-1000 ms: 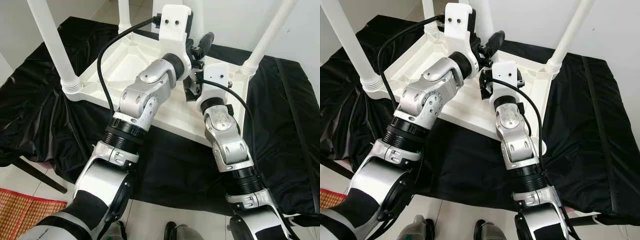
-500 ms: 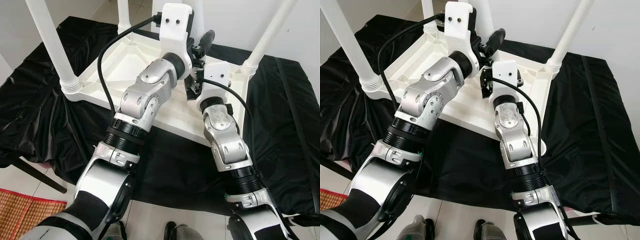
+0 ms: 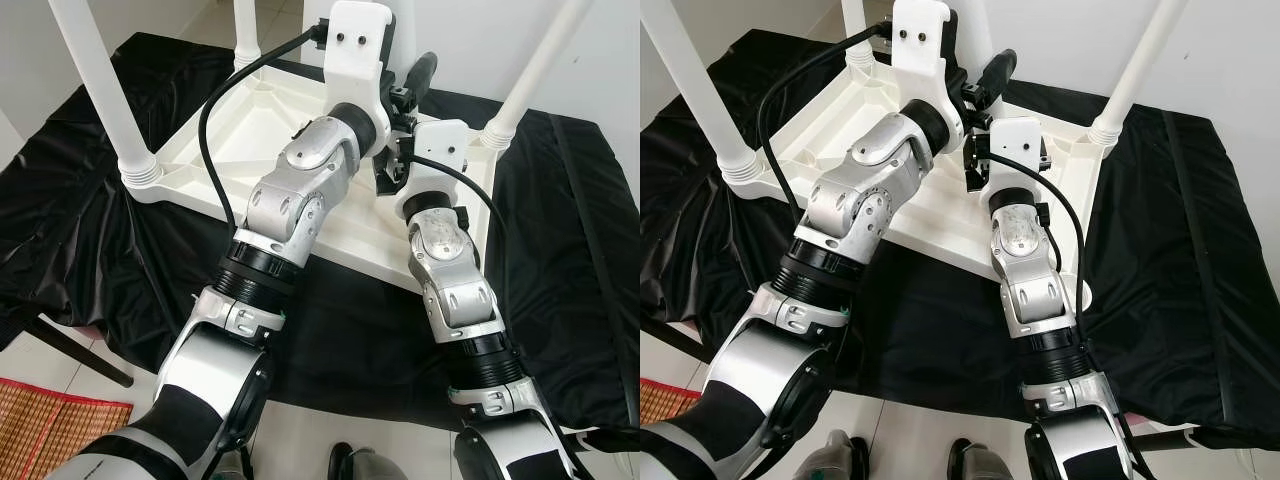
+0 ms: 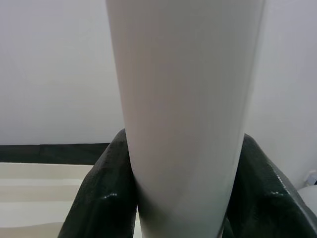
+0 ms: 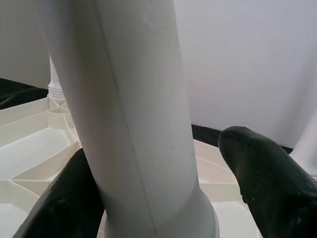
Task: Building children table
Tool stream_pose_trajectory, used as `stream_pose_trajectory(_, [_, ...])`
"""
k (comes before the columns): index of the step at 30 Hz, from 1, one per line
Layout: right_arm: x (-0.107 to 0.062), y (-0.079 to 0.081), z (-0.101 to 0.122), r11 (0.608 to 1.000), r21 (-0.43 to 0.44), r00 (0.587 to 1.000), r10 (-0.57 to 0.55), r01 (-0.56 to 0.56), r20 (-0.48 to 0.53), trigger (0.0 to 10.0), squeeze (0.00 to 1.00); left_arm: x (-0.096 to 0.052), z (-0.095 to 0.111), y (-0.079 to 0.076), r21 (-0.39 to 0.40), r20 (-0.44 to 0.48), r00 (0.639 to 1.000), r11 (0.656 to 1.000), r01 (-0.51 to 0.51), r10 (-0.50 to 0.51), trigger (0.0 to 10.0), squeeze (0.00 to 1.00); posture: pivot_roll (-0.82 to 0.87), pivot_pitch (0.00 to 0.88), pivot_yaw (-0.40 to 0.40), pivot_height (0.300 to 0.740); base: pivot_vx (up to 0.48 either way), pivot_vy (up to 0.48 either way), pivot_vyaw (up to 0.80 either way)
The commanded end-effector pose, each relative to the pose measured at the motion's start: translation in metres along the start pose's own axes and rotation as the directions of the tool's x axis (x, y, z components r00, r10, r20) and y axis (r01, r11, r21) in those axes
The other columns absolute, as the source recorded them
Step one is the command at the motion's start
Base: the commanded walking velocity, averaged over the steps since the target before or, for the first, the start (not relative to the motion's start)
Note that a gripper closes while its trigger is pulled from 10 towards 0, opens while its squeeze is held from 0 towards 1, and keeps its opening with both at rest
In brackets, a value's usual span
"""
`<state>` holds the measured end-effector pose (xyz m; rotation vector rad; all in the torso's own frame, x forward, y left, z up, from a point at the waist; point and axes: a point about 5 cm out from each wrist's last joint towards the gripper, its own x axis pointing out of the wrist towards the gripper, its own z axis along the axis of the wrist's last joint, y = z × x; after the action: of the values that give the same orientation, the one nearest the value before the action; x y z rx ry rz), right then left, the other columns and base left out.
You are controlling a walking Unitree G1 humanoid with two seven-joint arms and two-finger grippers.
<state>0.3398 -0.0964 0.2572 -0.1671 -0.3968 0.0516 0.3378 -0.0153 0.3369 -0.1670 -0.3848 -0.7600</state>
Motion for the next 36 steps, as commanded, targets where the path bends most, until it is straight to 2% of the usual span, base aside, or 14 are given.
stream_pose_trajectory(1, [0.000, 0.016, 0.007, 0.998, -0.010, 0.997, 0.069, -0.069, 0.029, 10.0, 0.00, 0.006, -0.013, -0.032, 0.003, -0.060, 0.991, 0.993, 0.118, -0.117, 10.0, 0.00, 0.06, 0.154, -0.028, 0.740, 0.000, 0.000, 0.00])
stream_pose_trajectory(2, [0.000, 0.016, 0.006, 0.997, -0.010, 0.997, 0.071, -0.071, 0.028, 4.3, 0.00, 0.006, -0.013, -0.032, 0.005, -0.059, 0.991, 0.993, 0.117, -0.117, 10.0, 0.00, 0.06, 0.152, -0.028, 0.740, 0.000, 0.000, 0.00])
stream_pose_trajectory(3, [0.000, 0.017, 0.006, 0.997, -0.007, 0.997, 0.076, -0.076, 0.029, 0.0, 0.00, 0.006, -0.012, -0.031, 0.008, -0.058, 0.992, 0.993, 0.115, -0.114, 10.0, 0.00, 0.06, 0.152, -0.028, 0.740, 0.000, 0.000, 0.00])
stream_pose_trajectory(13, [0.000, 0.015, 0.004, 0.996, -0.031, 0.997, 0.081, -0.081, 0.019, 0.0, 0.00, 0.006, -0.010, -0.029, 0.040, -0.067, 0.992, 0.993, 0.107, -0.105, 10.0, 0.00, 0.07, 0.145, -0.030, 0.740, 0.000, 0.000, 0.00])
stream_pose_trajectory(14, [0.000, 0.014, 0.002, 0.995, -0.048, 0.996, 0.085, -0.084, 0.006, 2.5, 0.00, 0.006, -0.010, -0.030, 0.070, -0.074, 0.991, 0.990, 0.121, -0.115, 10.0, 0.00, 0.07, 0.145, -0.030, 0.740, 0.000, 0.000, 0.00])
stream_pose_trajectory(15, [0.000, 0.013, 0.000, 0.995, -0.054, 0.996, 0.085, -0.085, -0.001, 10.0, 0.00, 0.005, -0.011, -0.031, 0.050, -0.074, 0.989, 0.990, 0.131, -0.128, 10.0, 1.00, 0.07, 0.142, -0.032, 0.740, 0.000, 0.000, 0.00])
stream_pose_trajectory(21, [0.000, 0.012, -0.001, 0.995, -0.060, 0.997, 0.081, -0.081, -0.008, 10.0, 0.00, 0.003, -0.011, -0.034, 0.028, -0.072, 0.986, 0.988, 0.155, -0.152, 10.0, 1.00, 0.07, 0.142, -0.032, 0.740, 0.000, 0.000, 0.00])
stream_pose_trajectory(27, [0.001, 0.012, -0.003, 0.994, -0.076, 0.997, 0.081, -0.081, -0.006, 10.0, 0.00, 0.003, -0.008, -0.036, 0.059, -0.076, 0.983, 0.983, 0.171, -0.167, 10.0, 1.00, 0.07, 0.137, -0.032, 0.740, 0.000, 0.000, 0.00])
stream_pose_trajectory(28, [0.001, 0.012, -0.003, 0.994, -0.078, 0.997, 0.081, -0.081, -0.007, 10.0, 0.00, 0.003, -0.007, -0.034, 0.062, -0.075, 0.984, 0.984, 0.169, -0.164, 10.0, 0.17, 0.07, 0.137, -0.032, 0.740, 0.000, 0.000, 0.00])
stream_pose_trajectory(29, [0.001, 0.012, -0.003, 0.994, -0.078, 0.997, 0.081, -0.081, -0.007, 10.0, 0.00, 0.003, -0.007, -0.034, 0.062, -0.075, 0.984, 0.984, 0.169, -0.164, 10.0, 0.17, 0.07, 0.137, -0.032, 0.740, 0.000, 0.000, 0.00])
stream_pose_trajectory(30, [0.001, 0.012, -0.003, 0.994, -0.078, 0.997, 0.081, -0.081, -0.008, 10.0, 0.00, 0.004, -0.006, -0.033, 0.064, -0.074, 0.984, 0.984, 0.167, -0.162, 10.0, 0.00, 0.07, 0.137, -0.032, 0.740, 0.000, 0.000, 0.00])
stream_pose_trajectory(36, [0.001, 0.005, -0.008, 0.995, -0.085, 0.998, 0.056, -0.059, -0.029, 10.0, 0.00, 0.005, 0.005, -0.020, 0.089, -0.061, 0.987, 0.984, 0.156, -0.151, 10.0, 0.00, 0.07, 0.137, -0.032, 0.740, 0.000, 0.000, 0.00])
